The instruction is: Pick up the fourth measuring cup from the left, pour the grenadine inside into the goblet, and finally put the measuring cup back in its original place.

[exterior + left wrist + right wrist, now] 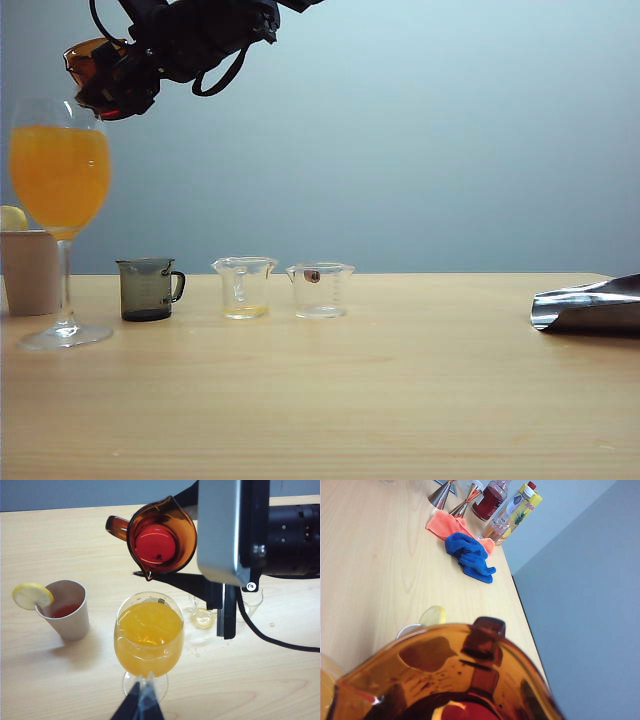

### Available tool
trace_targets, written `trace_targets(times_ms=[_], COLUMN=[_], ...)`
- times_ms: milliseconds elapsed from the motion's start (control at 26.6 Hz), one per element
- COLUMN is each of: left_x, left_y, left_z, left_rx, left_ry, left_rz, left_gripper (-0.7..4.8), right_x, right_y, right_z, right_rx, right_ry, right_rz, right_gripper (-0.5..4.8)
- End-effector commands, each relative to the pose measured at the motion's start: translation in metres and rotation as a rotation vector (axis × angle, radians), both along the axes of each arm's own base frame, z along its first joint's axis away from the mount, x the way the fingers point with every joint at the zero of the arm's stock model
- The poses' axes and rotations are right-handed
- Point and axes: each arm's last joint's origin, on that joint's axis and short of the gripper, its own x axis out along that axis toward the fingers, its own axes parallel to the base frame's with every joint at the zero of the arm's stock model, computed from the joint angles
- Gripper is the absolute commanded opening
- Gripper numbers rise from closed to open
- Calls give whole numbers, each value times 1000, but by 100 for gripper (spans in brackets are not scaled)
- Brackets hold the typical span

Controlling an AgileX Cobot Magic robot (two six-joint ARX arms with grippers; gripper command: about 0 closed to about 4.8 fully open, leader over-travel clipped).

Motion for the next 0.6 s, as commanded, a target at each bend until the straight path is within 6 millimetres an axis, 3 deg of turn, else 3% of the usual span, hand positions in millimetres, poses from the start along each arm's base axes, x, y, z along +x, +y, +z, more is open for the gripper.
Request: trace_targets(times_ms=[38,602], left_x=[-1,-1], left_y=[0,0], left_z=[2,2], left_rx=[-2,-2], left_ry=[-11,-11], left_rz=[-2,-3], left_gripper=[-5,-5], right_x=[-3,-5], right_y=[0,3], right_z=[8,7], right_rx=[9,-46], right_ry=[-60,-170], right_rz=[15,13], right_gripper=[20,19])
